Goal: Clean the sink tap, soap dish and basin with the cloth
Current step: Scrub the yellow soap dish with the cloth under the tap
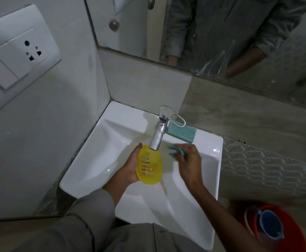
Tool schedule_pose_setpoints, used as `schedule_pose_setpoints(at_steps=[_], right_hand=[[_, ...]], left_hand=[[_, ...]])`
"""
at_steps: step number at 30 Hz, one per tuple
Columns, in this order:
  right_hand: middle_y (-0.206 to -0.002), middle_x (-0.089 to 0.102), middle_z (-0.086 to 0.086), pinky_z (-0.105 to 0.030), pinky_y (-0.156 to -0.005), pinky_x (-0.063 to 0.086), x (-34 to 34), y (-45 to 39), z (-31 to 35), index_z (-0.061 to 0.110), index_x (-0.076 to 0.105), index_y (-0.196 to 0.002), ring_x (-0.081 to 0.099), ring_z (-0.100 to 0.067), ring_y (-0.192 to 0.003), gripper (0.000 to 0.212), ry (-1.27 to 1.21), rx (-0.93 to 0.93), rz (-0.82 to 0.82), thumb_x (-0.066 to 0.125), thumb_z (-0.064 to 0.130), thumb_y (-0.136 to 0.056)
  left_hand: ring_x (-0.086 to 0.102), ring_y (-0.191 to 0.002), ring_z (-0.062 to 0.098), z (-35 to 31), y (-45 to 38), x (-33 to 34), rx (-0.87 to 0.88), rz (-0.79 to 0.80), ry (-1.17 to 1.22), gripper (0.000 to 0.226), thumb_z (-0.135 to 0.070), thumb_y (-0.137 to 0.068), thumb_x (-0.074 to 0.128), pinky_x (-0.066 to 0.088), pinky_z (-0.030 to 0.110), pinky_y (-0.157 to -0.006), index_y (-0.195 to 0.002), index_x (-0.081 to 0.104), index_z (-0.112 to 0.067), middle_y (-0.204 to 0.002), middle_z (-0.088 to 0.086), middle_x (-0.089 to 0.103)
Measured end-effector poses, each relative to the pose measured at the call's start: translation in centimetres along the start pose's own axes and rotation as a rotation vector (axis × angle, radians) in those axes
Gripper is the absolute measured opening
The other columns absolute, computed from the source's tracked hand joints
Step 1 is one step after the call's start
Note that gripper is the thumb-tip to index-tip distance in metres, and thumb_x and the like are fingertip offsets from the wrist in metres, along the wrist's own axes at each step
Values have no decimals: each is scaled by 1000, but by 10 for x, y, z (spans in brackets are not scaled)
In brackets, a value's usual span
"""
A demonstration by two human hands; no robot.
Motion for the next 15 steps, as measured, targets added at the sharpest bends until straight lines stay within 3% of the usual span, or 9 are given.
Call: schedule_pose_setpoints(at_steps=[2, 5, 7, 9, 12, 15], right_hand=[[-103, 64, -6, -30, -88, 49, 35, 16, 27, 11, 71, -104, 60, -19, -98, 29, 40, -93, 123, 57, -4, -84], [-93, 66, -10, -35, -71, 47, 76, 39, 52, 11, 66, -107, 57, -25, -86, 24, 235, -194, 237, 47, 18, -95], [-85, 66, -12, -36, -67, 45, 89, 52, 57, 12, 65, -96, 57, -27, -79, 36, 225, -262, 436, 36, 31, -100], [-80, 65, -15, -38, -65, 45, 84, 60, 48, 13, 62, -80, 57, -31, -76, 40, 347, -353, 574, 35, 35, -100], [-81, 68, -11, -34, -62, 40, 66, 42, 37, 18, 61, -81, 60, -33, -77, 27, 621, -356, 502, 42, 31, -94], [-95, 60, -10, -35, -64, 42, 67, 15, 43, 10, 55, -101, 56, -28, -86, 16, 605, -171, 316, 49, 19, -89]], left_hand=[[63, -57, 21, 5, -3, 13, -9, 22, 10, 56, -57, -93, 39, 52, 27, -58, -79, 67, -11, -65, 8, 63], [69, -70, 21, 10, -9, 16, 19, -16, 30, 52, -57, -87, 50, 54, 29, -68, -82, 72, -10, -78, 9, 68], [71, -66, 22, 2, -7, -3, 54, -106, 85, 62, -66, -81, 52, 56, 28, -61, -80, 77, -10, -76, 10, 73], [69, -74, 29, -2, -4, -15, 39, -114, 171, 68, -69, -81, 47, 55, 34, -67, -89, 75, -8, -81, 16, 73], [64, -83, 29, 17, 0, 0, -51, -42, 139, 62, -67, -81, 46, 49, 37, -78, -98, 70, -13, -87, 15, 71], [69, -86, 27, 27, -1, 27, -27, 45, 35, 44, -52, -79, 59, 54, 36, -80, -93, 75, -13, -93, 14, 72]])
Point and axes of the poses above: each hand's wrist, its own y-axis away from the middle knuckle, its own x-axis out of the palm, z = x × y, the point moved 9 cm from there along -y, towards the middle knuckle
